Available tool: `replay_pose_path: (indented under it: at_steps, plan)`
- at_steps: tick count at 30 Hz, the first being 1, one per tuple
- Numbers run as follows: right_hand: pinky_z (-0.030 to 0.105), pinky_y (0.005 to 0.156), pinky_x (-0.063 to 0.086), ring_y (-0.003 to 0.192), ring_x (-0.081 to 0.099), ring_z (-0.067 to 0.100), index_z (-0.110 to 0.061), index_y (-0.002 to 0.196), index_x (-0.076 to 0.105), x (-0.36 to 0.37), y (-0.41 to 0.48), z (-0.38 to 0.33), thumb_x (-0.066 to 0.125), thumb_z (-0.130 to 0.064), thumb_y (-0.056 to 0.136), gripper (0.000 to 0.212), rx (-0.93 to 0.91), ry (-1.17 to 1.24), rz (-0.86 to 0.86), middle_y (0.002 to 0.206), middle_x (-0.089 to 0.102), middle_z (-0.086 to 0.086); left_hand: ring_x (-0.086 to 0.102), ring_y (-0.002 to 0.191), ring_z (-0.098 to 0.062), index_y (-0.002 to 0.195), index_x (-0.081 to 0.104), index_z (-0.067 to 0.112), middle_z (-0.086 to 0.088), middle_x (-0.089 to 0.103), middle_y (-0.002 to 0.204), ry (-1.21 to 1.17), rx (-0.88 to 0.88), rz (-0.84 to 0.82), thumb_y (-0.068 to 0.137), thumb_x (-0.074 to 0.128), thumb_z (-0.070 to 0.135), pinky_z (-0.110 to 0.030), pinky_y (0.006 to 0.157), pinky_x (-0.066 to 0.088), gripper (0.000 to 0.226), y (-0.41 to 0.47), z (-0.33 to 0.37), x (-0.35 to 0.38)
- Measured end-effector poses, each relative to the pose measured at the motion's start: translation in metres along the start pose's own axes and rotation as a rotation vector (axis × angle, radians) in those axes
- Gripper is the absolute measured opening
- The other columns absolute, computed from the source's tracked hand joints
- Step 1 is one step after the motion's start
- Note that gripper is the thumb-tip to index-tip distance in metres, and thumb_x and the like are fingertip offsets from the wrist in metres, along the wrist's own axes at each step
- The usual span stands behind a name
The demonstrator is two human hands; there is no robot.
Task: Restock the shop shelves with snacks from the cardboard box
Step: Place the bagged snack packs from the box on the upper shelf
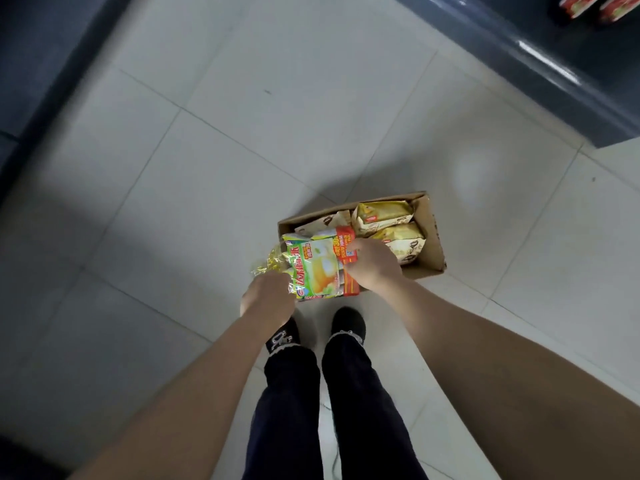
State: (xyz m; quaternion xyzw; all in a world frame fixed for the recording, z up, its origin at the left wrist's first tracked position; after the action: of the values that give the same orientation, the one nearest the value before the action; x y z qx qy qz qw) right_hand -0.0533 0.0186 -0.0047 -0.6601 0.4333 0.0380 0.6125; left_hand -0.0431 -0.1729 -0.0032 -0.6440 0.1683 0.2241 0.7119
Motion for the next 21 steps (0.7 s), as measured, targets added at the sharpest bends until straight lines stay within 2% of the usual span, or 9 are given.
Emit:
replay_pose_path:
  at_steps: [5, 9, 11, 13, 16, 19, 21]
  plan:
    - [0.039, 0.100, 0.044, 0.127, 0.048, 0.027, -0.017, 0.135, 0.050, 0.039, 0.058, 0.003, 0.064, -0.032, 0.088, 0.051, -0.090, -0.070, 0.037, 0.138, 0.051, 0.005, 0.050, 0.122, -0.023, 0.127, 0.056, 0.024, -0.001, 0.052, 0.133, -0.096, -0.077, -0.048, 0.096, 0.050, 0.026, -0.037, 0.097, 0.045, 0.032, 0.042, -0.015, 0.062]
    - [0.044, 0.113, 0.030, 0.146, 0.021, 0.028, -0.025, 0.148, 0.033, 0.063, 0.104, 0.007, 0.055, -0.039, 0.093, 0.061, -0.150, -0.224, 0.038, 0.159, 0.021, 0.004, 0.057, 0.106, -0.024, 0.110, 0.060, 0.018, -0.004, 0.061, 0.117, -0.216, -0.213, -0.111, 0.095, 0.050, 0.036, -0.032, 0.078, 0.045, 0.026, 0.071, -0.025, 0.101]
    - [0.045, 0.117, 0.023, 0.148, 0.013, 0.026, -0.025, 0.150, 0.028, 0.073, 0.122, 0.009, 0.047, -0.037, 0.096, 0.058, -0.181, -0.282, 0.040, 0.161, 0.016, 0.006, 0.059, 0.097, -0.025, 0.101, 0.058, 0.012, -0.006, 0.062, 0.105, -0.330, -0.278, -0.161, 0.094, 0.049, 0.045, -0.029, 0.073, 0.043, 0.034, 0.081, -0.029, 0.116]
    - [0.045, 0.117, 0.022, 0.147, 0.017, 0.028, -0.024, 0.150, 0.029, 0.081, 0.132, 0.011, 0.042, -0.032, 0.097, 0.055, -0.196, -0.290, 0.033, 0.158, 0.023, 0.007, 0.059, 0.099, -0.027, 0.108, 0.059, 0.006, -0.008, 0.060, 0.101, -0.506, -0.317, -0.197, 0.093, 0.050, 0.049, -0.030, 0.077, 0.046, 0.046, 0.090, -0.027, 0.129]
    - [0.045, 0.112, 0.031, 0.137, 0.030, 0.033, -0.024, 0.145, 0.039, 0.085, 0.136, 0.012, 0.046, -0.029, 0.097, 0.049, -0.205, -0.277, 0.054, 0.146, 0.041, 0.009, 0.055, 0.092, -0.026, 0.107, 0.057, 0.011, -0.011, 0.058, 0.102, -1.061, -0.407, -0.214, 0.091, 0.062, 0.026, -0.040, 0.092, 0.049, 0.022, 0.095, -0.020, 0.143]
    - [0.043, 0.105, 0.038, 0.128, 0.038, 0.034, -0.023, 0.135, 0.052, 0.077, 0.130, 0.010, 0.056, -0.028, 0.093, 0.043, -0.227, -0.237, 0.135, 0.134, 0.050, 0.009, 0.050, 0.085, -0.024, 0.114, 0.054, 0.009, -0.011, 0.055, 0.093, -1.279, -0.442, -0.198, 0.091, 0.063, 0.020, -0.038, 0.081, 0.048, 0.027, 0.094, -0.020, 0.146]
    - [0.040, 0.100, 0.040, 0.123, 0.043, 0.033, -0.023, 0.129, 0.057, 0.070, 0.123, 0.010, 0.059, -0.028, 0.091, 0.039, -0.211, -0.191, 0.158, 0.128, 0.055, 0.008, 0.050, 0.086, -0.025, 0.112, 0.051, 0.013, -0.013, 0.056, 0.099, -1.370, -0.446, -0.174, 0.090, 0.063, 0.019, -0.036, 0.077, 0.046, 0.025, 0.085, -0.022, 0.138]
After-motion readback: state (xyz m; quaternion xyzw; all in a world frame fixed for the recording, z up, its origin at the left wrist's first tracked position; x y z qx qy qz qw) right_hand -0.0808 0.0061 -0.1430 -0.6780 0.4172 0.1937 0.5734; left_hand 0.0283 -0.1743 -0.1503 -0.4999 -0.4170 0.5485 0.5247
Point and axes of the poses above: each hand's wrist, its own y-axis towards the middle knuckle, its own x-axis out of the palm, z = x × y, the point moved 4 cm from there along y, towards the middle knuckle
